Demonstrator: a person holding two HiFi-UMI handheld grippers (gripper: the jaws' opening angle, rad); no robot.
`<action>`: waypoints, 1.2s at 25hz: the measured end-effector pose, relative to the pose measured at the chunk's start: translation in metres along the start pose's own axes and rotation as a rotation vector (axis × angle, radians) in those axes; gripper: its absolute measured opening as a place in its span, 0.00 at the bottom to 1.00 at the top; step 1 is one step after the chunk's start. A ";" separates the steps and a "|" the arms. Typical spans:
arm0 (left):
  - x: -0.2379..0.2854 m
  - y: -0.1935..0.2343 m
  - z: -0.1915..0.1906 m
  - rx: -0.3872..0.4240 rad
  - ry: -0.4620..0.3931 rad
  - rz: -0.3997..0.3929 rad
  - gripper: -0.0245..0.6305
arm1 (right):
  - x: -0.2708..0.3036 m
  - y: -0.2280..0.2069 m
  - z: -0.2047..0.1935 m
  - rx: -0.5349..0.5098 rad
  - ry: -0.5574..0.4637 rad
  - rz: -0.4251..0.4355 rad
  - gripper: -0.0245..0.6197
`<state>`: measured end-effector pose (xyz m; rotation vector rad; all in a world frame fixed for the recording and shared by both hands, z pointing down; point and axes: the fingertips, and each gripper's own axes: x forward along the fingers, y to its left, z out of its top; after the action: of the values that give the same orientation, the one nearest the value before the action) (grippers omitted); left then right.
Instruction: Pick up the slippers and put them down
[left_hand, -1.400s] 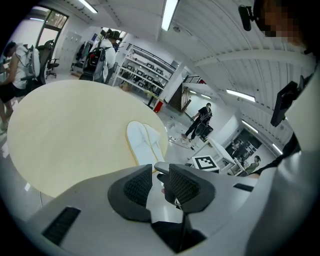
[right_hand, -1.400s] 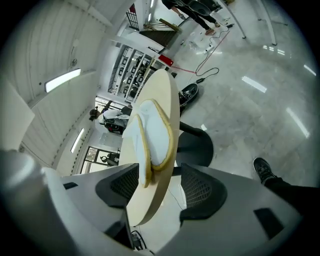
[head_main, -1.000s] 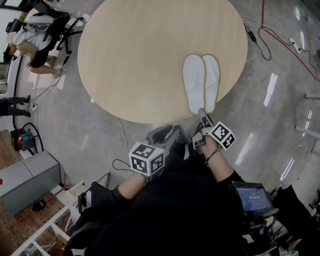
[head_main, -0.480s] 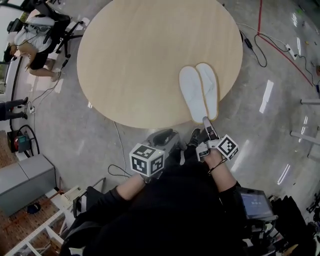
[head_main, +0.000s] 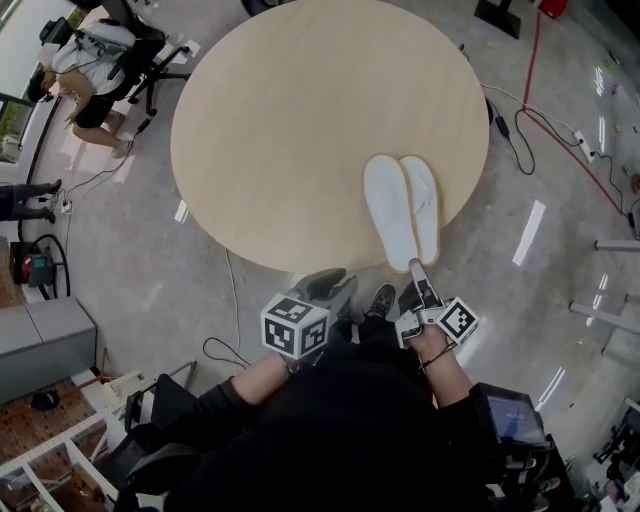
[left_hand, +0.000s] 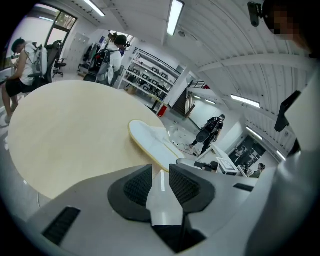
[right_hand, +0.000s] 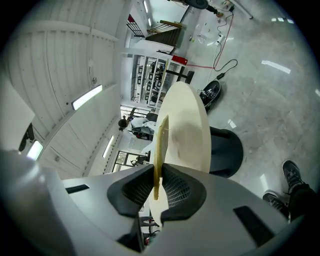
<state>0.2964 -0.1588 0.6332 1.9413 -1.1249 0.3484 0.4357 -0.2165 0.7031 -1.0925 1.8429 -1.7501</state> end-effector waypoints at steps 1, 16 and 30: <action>-0.001 0.000 0.001 -0.005 -0.007 0.006 0.22 | 0.002 0.006 0.000 -0.002 0.009 0.014 0.13; -0.035 0.005 -0.004 -0.145 -0.192 0.193 0.22 | 0.016 0.054 -0.019 -0.003 0.231 0.157 0.13; -0.109 0.043 -0.037 -0.268 -0.328 0.311 0.22 | 0.041 0.086 -0.092 -0.057 0.392 0.217 0.13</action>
<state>0.2071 -0.0771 0.6137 1.6235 -1.6062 0.0352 0.3189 -0.1915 0.6454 -0.5650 2.1548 -1.8883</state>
